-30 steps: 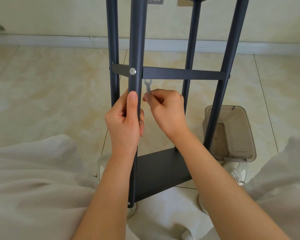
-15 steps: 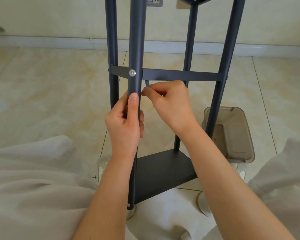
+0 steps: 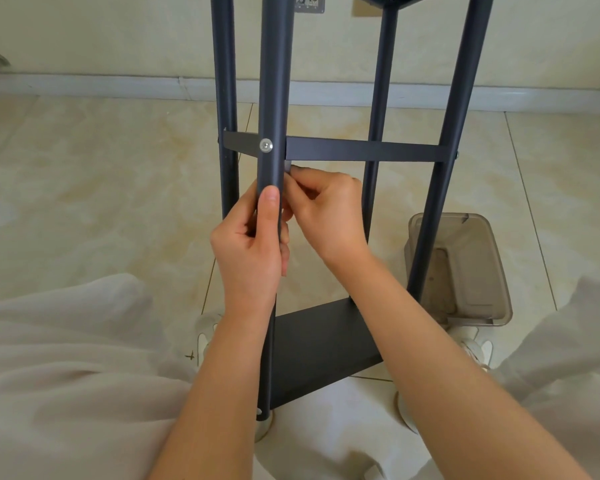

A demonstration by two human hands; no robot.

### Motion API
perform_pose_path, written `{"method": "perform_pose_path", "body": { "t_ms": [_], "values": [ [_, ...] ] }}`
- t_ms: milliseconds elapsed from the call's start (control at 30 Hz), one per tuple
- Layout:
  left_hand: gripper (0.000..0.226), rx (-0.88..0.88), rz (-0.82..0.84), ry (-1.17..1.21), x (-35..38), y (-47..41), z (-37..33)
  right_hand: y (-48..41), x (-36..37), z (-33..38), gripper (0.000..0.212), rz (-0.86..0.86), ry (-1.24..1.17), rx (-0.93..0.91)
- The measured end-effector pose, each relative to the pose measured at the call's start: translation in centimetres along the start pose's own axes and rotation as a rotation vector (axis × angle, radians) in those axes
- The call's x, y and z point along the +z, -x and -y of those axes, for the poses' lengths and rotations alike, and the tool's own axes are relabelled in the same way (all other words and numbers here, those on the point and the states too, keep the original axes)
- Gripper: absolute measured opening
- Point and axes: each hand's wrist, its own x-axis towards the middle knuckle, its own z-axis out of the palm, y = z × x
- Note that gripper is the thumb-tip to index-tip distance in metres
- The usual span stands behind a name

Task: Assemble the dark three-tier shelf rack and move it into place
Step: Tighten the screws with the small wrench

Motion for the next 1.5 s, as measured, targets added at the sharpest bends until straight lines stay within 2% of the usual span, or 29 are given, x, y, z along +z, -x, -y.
{"method": "perform_pose_path", "body": {
  "t_ms": [233, 433, 500, 633, 767, 833, 933, 1067, 1333, 1500],
  "values": [
    [0.039, -0.022, -0.006, 0.009, 0.0, 0.1, 0.0, -0.3, 1.8, -1.1, 0.023, -0.181, 0.075, -0.196],
    [0.028, -0.022, 0.001, -0.005, -0.1, -0.1, -0.1, -0.9, 2.2, -1.8, 0.019, -0.199, 0.132, -0.262],
    [0.032, -0.017, 0.004, -0.007, -0.1, -0.1, 0.0, -0.7, 2.0, -1.8, 0.017, -0.142, 0.128, -0.216],
    [0.042, -0.013, 0.002, 0.001, -0.1, -0.1, 0.3, -0.1, 1.2, -1.8, 0.027, -0.007, 0.047, -0.006],
    [0.034, -0.01, 0.02, 0.024, -0.1, -0.1, 0.1, 0.4, 0.2, -1.2, 0.048, 0.07, 0.051, 0.136],
    [0.032, -0.012, 0.022, 0.038, -0.1, -0.1, 0.1, 0.7, -0.4, -0.9, 0.046, 0.053, 0.032, 0.181],
    [0.036, -0.008, 0.026, 0.046, -0.2, 0.0, 0.0, 1.2, -1.1, -0.3, 0.034, 0.042, 0.027, 0.181],
    [0.034, 0.004, 0.027, 0.043, -0.1, 0.0, 0.0, 1.2, -1.6, 0.6, 0.031, 0.051, 0.039, 0.142],
    [0.036, 0.008, 0.023, 0.014, -0.2, 0.1, 0.0, 0.2, -1.6, 1.6, 0.049, 0.078, 0.095, 0.128],
    [0.035, -0.002, 0.012, 0.022, -0.2, 0.1, 0.0, 0.0, -1.8, 1.8, 0.037, 0.09, 0.144, 0.059]
  ]
}}
